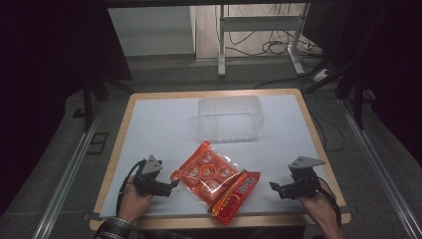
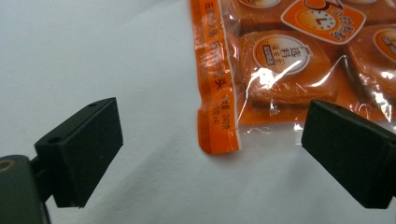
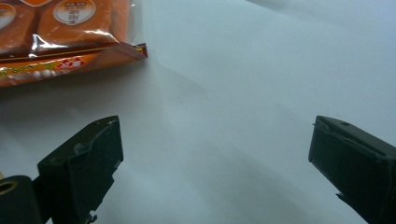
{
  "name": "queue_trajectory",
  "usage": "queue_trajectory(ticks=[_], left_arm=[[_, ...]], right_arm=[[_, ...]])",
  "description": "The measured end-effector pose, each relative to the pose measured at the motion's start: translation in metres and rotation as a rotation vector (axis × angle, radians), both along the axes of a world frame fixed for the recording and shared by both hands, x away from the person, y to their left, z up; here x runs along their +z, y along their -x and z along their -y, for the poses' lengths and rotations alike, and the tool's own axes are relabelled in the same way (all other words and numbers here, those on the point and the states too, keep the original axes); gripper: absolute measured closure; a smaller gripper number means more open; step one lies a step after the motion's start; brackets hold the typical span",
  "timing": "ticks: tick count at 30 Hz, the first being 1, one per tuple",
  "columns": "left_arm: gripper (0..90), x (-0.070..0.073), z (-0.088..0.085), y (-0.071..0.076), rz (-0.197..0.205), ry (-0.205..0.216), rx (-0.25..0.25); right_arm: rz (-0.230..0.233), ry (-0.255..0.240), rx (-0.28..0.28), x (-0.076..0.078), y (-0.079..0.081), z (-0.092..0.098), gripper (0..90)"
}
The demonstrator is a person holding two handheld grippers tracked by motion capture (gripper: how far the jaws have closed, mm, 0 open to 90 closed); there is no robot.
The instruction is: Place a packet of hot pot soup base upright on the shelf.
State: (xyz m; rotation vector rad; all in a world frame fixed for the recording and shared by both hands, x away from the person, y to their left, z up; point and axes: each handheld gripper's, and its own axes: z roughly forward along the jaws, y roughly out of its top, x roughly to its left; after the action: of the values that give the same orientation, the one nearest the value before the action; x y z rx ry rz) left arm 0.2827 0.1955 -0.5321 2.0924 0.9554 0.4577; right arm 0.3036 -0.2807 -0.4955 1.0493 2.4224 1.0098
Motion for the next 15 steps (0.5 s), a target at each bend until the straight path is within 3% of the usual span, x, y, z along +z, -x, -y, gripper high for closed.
queue_trajectory(ticks=[2,4,7,10,15], left_arm=[[6.2,0.0011,-0.0049,-0.0006,-0.003,0.044,0.008],[6.3,0.0008,-0.0081,-0.0023,-0.033,0.096,0.01],[5.7,-0.0012,-0.0081,-0.0039,-0.039,0.076,0.024],[5.2,-0.0005,-0.0058,-0.004,-0.046,0.092,0.015],[6.9,0.0027,-0.0034,-0.0013,0.017,0.077,0.002]], right_arm=[[-0.008,-0.009,0.003,-0.0022,-0.0008,0.0,0.8],[-0.016,-0.019,-0.002,-0.0038,-0.0015,0.001,0.2],[-0.025,-0.034,-0.003,-0.0055,-0.0032,0.0032,0.1],[-0.025,-0.04,-0.007,-0.0059,-0.0037,0.0042,0.1],[-0.021,-0.032,-0.009,-0.0067,-0.0035,0.0037,0.1]])
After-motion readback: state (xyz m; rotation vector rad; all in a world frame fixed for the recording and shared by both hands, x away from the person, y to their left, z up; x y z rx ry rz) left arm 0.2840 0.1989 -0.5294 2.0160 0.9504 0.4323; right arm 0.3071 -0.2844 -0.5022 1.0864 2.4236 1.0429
